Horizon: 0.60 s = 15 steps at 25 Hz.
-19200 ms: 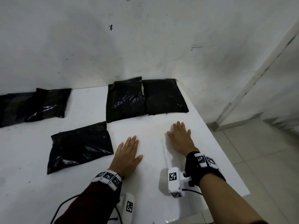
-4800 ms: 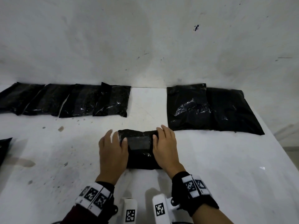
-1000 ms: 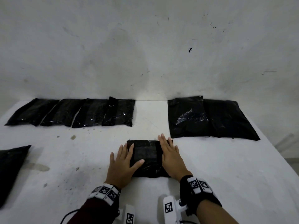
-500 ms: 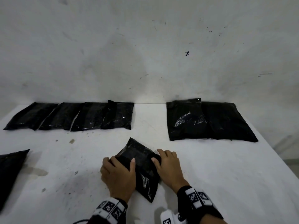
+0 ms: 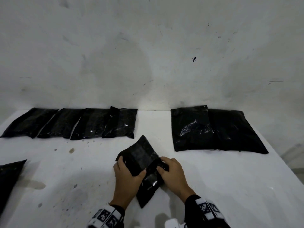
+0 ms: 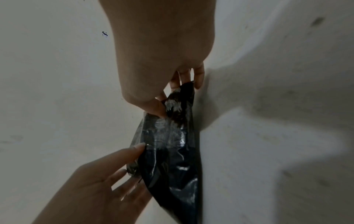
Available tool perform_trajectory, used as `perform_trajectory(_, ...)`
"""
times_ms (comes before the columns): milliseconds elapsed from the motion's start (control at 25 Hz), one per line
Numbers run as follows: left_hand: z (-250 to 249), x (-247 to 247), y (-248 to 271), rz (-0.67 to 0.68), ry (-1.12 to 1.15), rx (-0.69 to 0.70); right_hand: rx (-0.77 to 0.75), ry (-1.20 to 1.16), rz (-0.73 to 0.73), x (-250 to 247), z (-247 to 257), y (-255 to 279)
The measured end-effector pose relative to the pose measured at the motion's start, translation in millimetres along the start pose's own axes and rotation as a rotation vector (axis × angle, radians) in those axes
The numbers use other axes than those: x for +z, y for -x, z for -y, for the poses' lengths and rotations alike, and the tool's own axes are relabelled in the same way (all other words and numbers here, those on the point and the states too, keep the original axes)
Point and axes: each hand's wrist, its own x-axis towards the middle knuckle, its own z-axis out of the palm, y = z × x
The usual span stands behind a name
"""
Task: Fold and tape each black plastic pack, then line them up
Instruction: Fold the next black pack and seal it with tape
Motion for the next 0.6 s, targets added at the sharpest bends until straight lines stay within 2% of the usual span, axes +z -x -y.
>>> perform_trajectory(160, -24.4, 4.9, -60.9, 0.027, 0.034, 0.18, -0.007, -0.163, -0.095, -14.0, 20.3, -35.4)
perform_trajectory(400, -55.5, 25.6, -163.7, 0.026, -0.109, 0.304, 0.095, -0.21, -0.188, -7.3, 29.4, -131.0)
perform_trajectory(480, -58.3, 34.1, -179.9, 0.061, -0.227, 0.33, 0.185, -0.123, -0.173, -2.4, 28.0, -150.8)
perform_trajectory(600, -53.4, 42.9, -188.6, 0.237, -0.488, 0.401, 0.255, 0.216, -0.16, 2.4, 28.4, -159.6)
